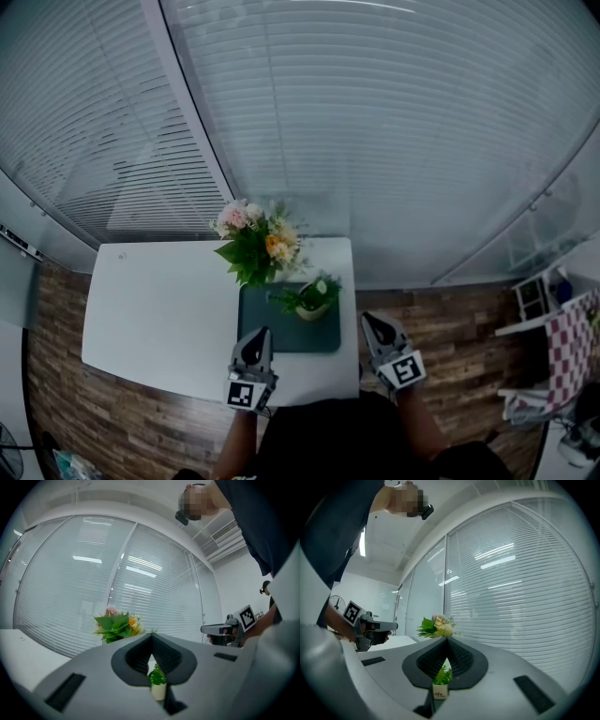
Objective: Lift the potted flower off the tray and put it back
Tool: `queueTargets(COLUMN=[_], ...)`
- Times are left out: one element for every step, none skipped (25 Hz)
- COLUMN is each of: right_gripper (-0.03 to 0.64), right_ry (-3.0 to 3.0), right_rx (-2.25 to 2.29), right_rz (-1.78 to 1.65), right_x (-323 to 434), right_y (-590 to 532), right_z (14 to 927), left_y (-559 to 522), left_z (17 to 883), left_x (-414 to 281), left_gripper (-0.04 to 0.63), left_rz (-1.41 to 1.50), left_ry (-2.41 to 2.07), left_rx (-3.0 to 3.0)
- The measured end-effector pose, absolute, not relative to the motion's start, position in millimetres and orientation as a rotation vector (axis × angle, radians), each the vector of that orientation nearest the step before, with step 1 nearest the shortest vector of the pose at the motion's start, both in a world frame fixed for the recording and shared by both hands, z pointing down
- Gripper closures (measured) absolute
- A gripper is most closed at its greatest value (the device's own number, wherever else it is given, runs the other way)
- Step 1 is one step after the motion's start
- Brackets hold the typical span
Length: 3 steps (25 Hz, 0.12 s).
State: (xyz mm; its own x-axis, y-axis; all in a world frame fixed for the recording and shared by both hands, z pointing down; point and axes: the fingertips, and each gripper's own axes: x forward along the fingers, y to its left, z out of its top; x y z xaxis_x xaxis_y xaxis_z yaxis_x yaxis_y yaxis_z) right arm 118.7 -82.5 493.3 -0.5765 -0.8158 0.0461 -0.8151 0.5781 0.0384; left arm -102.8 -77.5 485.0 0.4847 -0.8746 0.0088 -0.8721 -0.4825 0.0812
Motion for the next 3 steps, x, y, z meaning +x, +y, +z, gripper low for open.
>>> queueTargets(right_gripper=[0.614, 0.614, 0.615], right_ry=[-2.738, -2.739, -2.739], right_rx=[1.416, 1.415, 1.415], right_rz=[-0.012, -0.006, 0.000], right_x=[117.5, 116.5, 115.7], right_y=[-81.7, -80.8, -79.9], right_z=[492.6, 492.4, 492.2], left_y=[-77.3, -77.0, -76.7], left_z=[485.2, 485.4, 485.7], left_x=[-101.7, -100.7, -99.8], left_gripper=[0.591, 0.591, 0.589], left_rz=[-0.051, -0.050, -0.049], left_ry=[-1.552, -1.546, -1.540], left_rx=[2.644, 2.645, 2.645])
